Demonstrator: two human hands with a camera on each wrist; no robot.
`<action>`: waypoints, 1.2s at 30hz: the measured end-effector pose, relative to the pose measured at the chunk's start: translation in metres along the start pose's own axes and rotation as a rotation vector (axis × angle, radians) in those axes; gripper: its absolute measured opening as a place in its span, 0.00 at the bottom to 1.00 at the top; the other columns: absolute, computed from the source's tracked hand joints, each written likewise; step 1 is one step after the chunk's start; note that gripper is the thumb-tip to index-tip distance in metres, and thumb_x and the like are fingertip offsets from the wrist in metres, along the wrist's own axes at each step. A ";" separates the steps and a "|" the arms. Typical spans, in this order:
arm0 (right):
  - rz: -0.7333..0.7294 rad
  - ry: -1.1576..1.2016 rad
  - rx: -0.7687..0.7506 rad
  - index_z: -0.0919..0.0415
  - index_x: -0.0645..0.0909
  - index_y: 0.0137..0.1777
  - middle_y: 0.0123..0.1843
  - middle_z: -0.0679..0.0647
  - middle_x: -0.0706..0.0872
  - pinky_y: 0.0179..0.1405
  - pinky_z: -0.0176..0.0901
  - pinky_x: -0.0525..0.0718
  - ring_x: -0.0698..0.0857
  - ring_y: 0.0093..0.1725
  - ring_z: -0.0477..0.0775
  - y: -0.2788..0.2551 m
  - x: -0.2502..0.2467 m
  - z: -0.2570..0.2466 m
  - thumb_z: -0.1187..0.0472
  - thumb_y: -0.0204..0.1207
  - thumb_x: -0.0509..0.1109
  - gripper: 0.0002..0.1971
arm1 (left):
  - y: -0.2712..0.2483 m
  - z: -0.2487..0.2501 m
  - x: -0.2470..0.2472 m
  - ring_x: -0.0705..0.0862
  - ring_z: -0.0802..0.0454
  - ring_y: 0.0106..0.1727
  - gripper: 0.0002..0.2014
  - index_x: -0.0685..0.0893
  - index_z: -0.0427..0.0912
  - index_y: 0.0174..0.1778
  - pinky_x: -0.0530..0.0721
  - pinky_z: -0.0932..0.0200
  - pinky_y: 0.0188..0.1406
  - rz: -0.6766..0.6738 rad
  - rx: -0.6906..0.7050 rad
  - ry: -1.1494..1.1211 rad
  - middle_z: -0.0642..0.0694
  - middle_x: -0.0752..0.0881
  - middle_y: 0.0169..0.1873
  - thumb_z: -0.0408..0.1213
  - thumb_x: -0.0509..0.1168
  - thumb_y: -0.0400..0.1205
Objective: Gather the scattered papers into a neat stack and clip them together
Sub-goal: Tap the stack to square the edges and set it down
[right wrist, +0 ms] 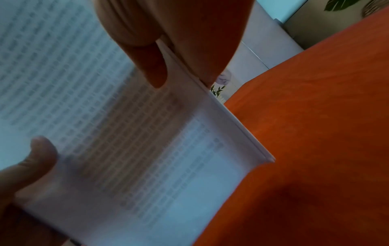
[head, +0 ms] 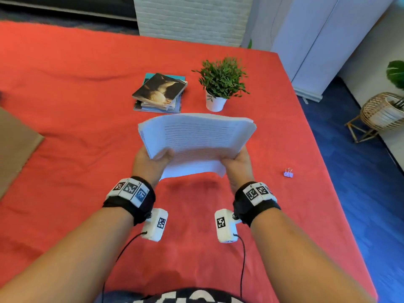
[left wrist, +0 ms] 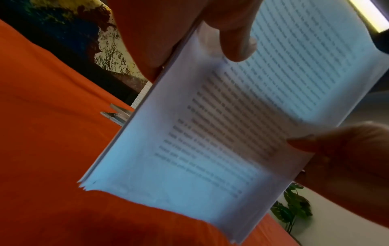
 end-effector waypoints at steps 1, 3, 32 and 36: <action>0.006 0.014 -0.015 0.49 0.80 0.51 0.46 0.52 0.85 0.50 0.47 0.81 0.82 0.47 0.51 0.000 0.001 -0.001 0.76 0.58 0.60 0.26 | 0.000 0.000 -0.002 0.89 0.56 0.46 0.15 0.84 0.42 0.53 0.84 0.53 0.53 0.002 0.001 0.011 0.54 0.91 0.43 0.30 0.75 0.71; 0.033 0.018 -0.072 0.48 0.77 0.53 0.44 0.49 0.83 0.46 0.41 0.80 0.82 0.43 0.45 0.004 0.002 -0.007 0.77 0.54 0.59 0.29 | 0.001 0.001 -0.003 0.88 0.52 0.48 0.18 0.85 0.44 0.54 0.85 0.52 0.55 0.005 0.013 0.011 0.48 0.90 0.47 0.29 0.77 0.69; 0.168 -0.195 -0.485 0.51 0.77 0.58 0.43 0.51 0.77 0.44 0.35 0.75 0.75 0.41 0.45 0.014 0.014 -0.041 0.78 0.59 0.58 0.30 | 0.024 0.045 0.007 0.84 0.56 0.47 0.17 0.81 0.54 0.50 0.84 0.57 0.54 0.002 0.259 -0.118 0.50 0.86 0.46 0.29 0.72 0.72; 0.178 -0.496 -0.744 0.66 0.83 0.64 0.57 0.58 0.76 0.63 0.28 0.72 0.75 0.61 0.34 0.016 0.015 -0.044 0.84 0.59 0.56 0.33 | 0.024 0.064 0.018 0.80 0.64 0.41 0.03 0.80 0.54 0.44 0.77 0.69 0.47 0.074 0.381 -0.107 0.54 0.81 0.40 0.39 0.64 0.80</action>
Point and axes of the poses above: each hand's wrist, its own y-axis towards the middle knuckle, its own x-axis out of the palm, z = x × y, the point moved 1 cm from there along y, towards the middle knuckle
